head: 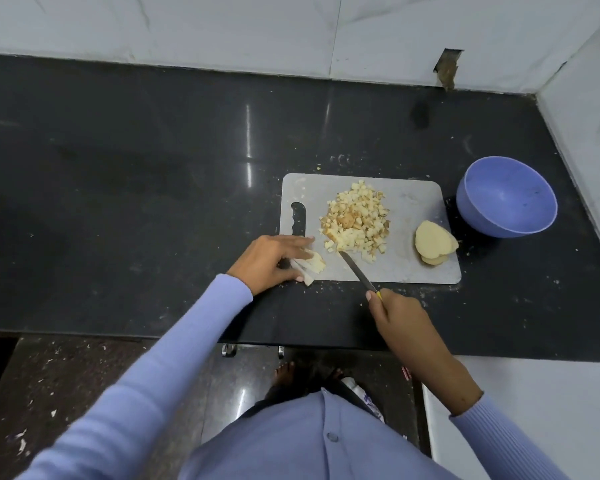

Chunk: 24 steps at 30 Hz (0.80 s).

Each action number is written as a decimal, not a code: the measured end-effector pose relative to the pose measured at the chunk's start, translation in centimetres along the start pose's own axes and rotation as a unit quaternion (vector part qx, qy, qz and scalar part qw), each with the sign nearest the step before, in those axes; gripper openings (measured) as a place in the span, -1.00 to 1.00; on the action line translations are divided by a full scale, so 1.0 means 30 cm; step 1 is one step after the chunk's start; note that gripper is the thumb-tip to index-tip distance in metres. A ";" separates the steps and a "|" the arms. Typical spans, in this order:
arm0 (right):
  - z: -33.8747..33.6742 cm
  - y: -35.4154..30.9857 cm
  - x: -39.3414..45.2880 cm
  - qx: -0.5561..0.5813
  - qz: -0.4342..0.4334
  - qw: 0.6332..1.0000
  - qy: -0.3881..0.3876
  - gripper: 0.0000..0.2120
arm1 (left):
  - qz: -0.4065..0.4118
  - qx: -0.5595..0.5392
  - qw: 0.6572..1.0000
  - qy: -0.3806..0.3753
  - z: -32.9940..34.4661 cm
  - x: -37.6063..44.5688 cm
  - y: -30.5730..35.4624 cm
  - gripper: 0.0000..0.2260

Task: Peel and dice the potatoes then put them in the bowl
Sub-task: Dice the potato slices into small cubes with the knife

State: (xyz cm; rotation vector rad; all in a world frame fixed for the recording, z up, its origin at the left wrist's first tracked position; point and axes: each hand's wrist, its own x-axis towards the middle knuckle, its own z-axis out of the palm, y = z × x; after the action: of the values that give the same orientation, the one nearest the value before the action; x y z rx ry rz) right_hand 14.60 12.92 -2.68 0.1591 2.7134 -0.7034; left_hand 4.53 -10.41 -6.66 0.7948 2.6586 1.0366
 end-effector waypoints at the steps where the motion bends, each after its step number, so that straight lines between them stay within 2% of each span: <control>1: 0.001 -0.002 0.002 0.011 0.005 1.000 0.002 -0.64 | 0.022 0.007 0.999 -0.026 -0.010 0.017 -0.010 -0.68; 5: 0.012 -0.003 -0.002 0.045 0.022 0.999 0.001 -0.62 | 0.085 0.021 0.991 -0.097 -0.035 0.061 -0.046 -0.78; 10: 0.023 0.010 -0.011 0.055 0.043 0.998 0.005 -0.63 | 0.102 -0.016 0.989 -0.103 -0.032 0.079 -0.065 -0.81; 13: 0.024 0.014 -0.011 0.056 0.053 0.997 0.010 -0.64 | 0.100 -0.045 0.992 -0.055 -0.009 0.049 -0.067 -0.82; 17: 0.035 -0.002 -0.003 0.055 0.052 0.997 0.009 -0.63 | 0.044 -0.093 0.994 0.033 0.047 -0.007 -0.055 -0.81; 21: 0.048 -0.040 0.017 0.053 0.038 0.998 0.005 -0.63 | 0.006 -0.070 0.991 0.113 0.105 -0.022 -0.020 -0.83; 24: 0.056 -0.071 0.036 0.054 0.034 0.998 0.010 -0.63 | -0.035 -0.011 0.983 0.178 0.156 -0.014 0.033 -0.89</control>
State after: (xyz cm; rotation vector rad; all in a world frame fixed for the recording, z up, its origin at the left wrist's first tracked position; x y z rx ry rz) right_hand 13.68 10.27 -3.47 0.2847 2.6760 -0.8331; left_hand 6.92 -7.34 -9.50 0.5479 2.9339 1.2950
